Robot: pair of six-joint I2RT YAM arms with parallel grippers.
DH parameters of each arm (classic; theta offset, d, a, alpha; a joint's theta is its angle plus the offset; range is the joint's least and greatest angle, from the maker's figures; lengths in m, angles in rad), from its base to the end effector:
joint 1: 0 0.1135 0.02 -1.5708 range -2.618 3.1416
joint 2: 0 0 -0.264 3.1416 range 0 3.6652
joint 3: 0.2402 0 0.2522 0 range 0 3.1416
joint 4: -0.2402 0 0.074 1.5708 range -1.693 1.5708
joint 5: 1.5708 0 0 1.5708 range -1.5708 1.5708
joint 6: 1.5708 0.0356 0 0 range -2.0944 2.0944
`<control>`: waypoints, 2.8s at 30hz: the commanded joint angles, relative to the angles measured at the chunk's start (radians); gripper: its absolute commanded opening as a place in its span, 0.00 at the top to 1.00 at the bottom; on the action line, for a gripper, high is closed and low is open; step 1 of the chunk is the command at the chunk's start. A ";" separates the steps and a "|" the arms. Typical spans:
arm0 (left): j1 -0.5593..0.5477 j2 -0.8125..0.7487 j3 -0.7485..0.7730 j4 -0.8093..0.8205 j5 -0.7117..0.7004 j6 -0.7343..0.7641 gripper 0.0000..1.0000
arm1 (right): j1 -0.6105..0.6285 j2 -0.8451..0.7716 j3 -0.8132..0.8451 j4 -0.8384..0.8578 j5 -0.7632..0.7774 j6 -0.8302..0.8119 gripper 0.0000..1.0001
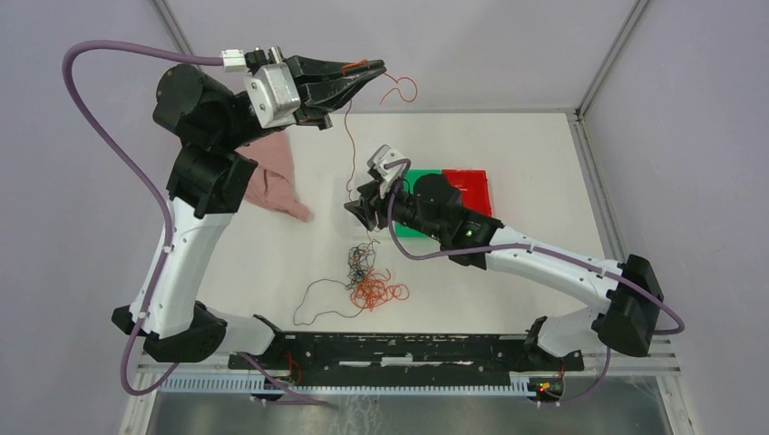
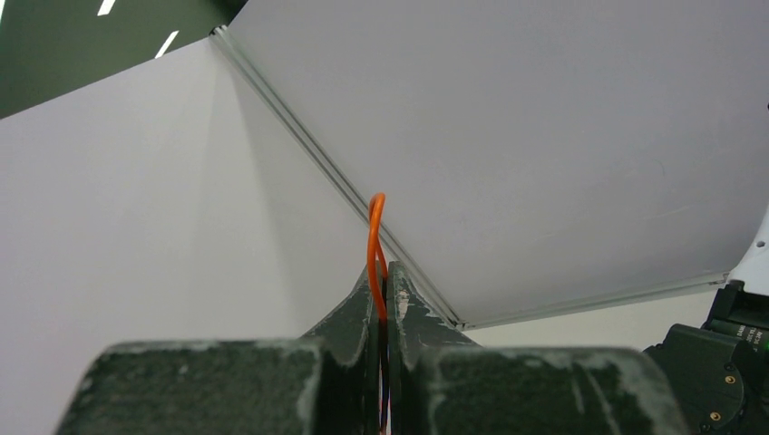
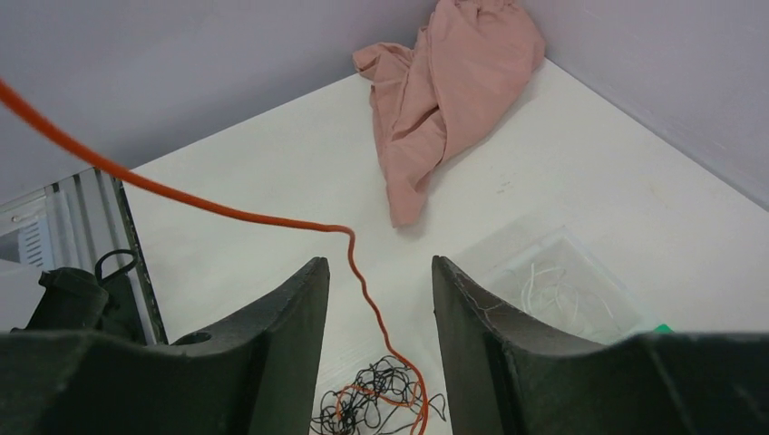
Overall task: Untangle the cables
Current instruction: Place the cable in the bin.
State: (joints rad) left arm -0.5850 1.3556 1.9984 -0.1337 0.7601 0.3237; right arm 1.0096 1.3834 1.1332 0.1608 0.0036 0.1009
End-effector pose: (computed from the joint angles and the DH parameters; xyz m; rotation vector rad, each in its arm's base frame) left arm 0.1623 -0.1369 0.6149 1.0712 0.6118 -0.6303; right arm 0.1769 0.2811 0.3606 -0.7564 1.5551 0.8309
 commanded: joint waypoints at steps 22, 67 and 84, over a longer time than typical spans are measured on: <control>-0.013 0.015 -0.031 0.022 -0.050 0.053 0.97 | -0.257 -0.107 -0.009 0.003 0.236 -0.049 0.97; -0.013 0.102 -0.531 0.176 -0.205 -0.183 0.97 | -0.491 -0.032 -0.228 -0.192 0.127 0.281 0.36; -0.116 0.386 -0.318 -0.017 -0.361 -0.165 0.97 | -0.641 -0.249 -0.369 -0.173 0.202 0.415 0.46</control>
State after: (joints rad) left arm -0.6811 1.7023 1.6341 -0.0395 0.4980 0.1513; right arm 0.3885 1.1793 0.7696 -0.0544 0.1726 0.4778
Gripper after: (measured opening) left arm 0.051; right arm 0.543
